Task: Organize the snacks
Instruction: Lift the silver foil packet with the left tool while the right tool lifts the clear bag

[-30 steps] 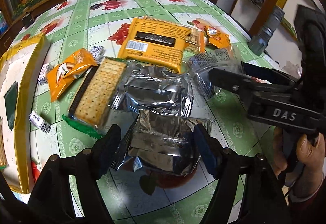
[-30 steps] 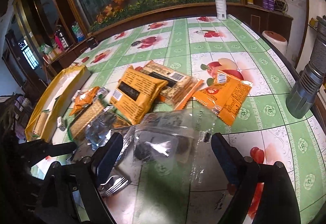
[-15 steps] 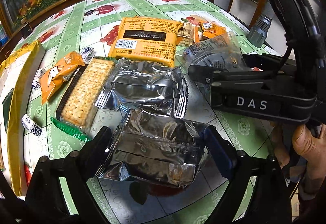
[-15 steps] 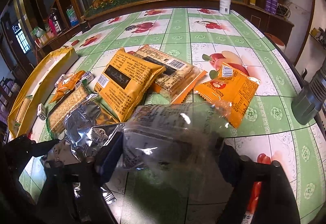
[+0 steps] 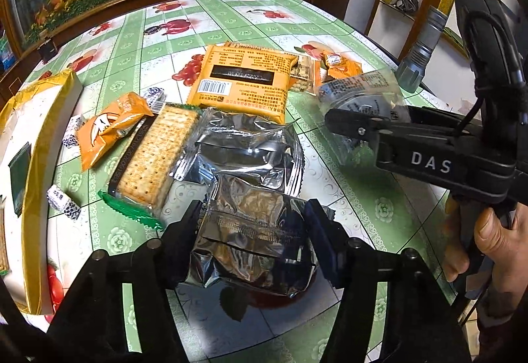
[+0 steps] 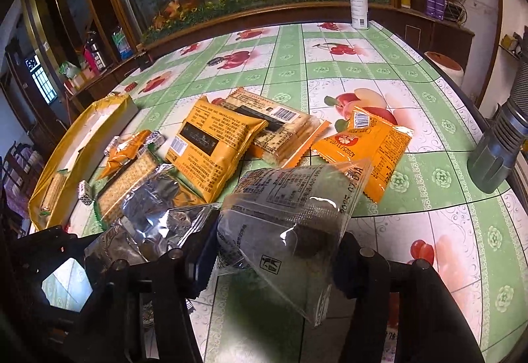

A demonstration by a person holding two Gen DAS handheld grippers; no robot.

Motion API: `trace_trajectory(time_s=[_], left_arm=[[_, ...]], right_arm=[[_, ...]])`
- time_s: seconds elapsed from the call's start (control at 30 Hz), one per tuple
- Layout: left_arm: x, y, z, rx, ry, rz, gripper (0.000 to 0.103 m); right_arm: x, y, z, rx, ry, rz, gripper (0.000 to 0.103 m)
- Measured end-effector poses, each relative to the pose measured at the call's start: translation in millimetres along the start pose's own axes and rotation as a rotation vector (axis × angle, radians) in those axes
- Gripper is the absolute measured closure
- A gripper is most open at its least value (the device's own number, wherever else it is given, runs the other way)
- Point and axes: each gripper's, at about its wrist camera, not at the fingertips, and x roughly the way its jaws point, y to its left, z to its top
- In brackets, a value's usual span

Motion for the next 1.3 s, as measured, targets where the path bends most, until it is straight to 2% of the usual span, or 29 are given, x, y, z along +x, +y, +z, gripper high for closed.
trace_trajectory(time_s=[0.03,0.07,0.17,0.33,0.37,0.43,0.47,0.5,0.57,0.67,0.73,0.77,0.8,0.87,1.0,1.1,1.17,1.3], left_arm=[[-4,1,0,-0.004,-0.011,0.006,0.052],[-8,3,0,-0.014,-0.020,-0.006,0.063],[-10,9,1,-0.027,0.000,0.004,0.103],[-13,18,-5,-0.055,0.011,-0.040,0.103],[-14,19,-7,-0.061,0.018,-0.053,0.098],[-15,23,-11,-0.076,0.033,-0.041,0.071],[-16,24,-13,-0.082,0.042,-0.014,0.036],[-17,26,-16,-0.094,0.045,0.015,0.025],[-23,30,-22,-0.140,0.036,0.039,0.025],[-25,38,-29,-0.247,0.067,0.017,0.025],[-24,35,-28,-0.273,0.086,-0.021,0.025],[-25,32,-26,-0.267,0.079,-0.013,0.025],[-26,26,-23,-0.232,0.061,0.004,0.025],[-26,9,-14,-0.095,0.047,-0.002,0.025],[-28,-28,-7,0.324,0.000,-0.021,0.025],[-22,-41,-13,0.539,0.019,-0.030,0.025],[-19,-46,-14,0.614,0.037,-0.069,0.025],[-17,-47,-11,0.628,0.079,-0.169,0.025]], right_arm=[[-3,-1,0,0.006,-0.005,0.005,0.043],[-7,-2,0,0.011,-0.010,0.008,0.043],[-14,-4,-1,0.026,-0.019,0.022,0.043],[-24,-7,-6,0.036,-0.028,0.023,0.043],[-26,-7,-7,0.041,-0.031,0.024,0.043],[-30,-8,-8,0.052,-0.039,0.036,0.043],[-31,-9,-8,0.056,-0.043,0.041,0.043],[-33,-8,-9,0.057,-0.047,0.043,0.043],[-35,-8,-9,0.059,-0.054,0.053,0.043],[-38,-8,-8,0.060,-0.066,0.062,0.043],[-39,-9,-8,0.060,-0.070,0.069,0.043],[-40,-9,-8,0.062,-0.072,0.071,0.043],[-41,-9,-8,0.064,-0.074,0.074,0.043],[-43,-11,-8,0.073,-0.077,0.081,0.043],[-46,-20,-10,0.094,-0.079,0.081,0.043],[-52,-28,-11,0.114,-0.085,0.075,0.043],[-55,-33,-12,0.126,-0.091,0.067,0.043],[-56,-37,-11,0.140,-0.087,0.058,0.043]])
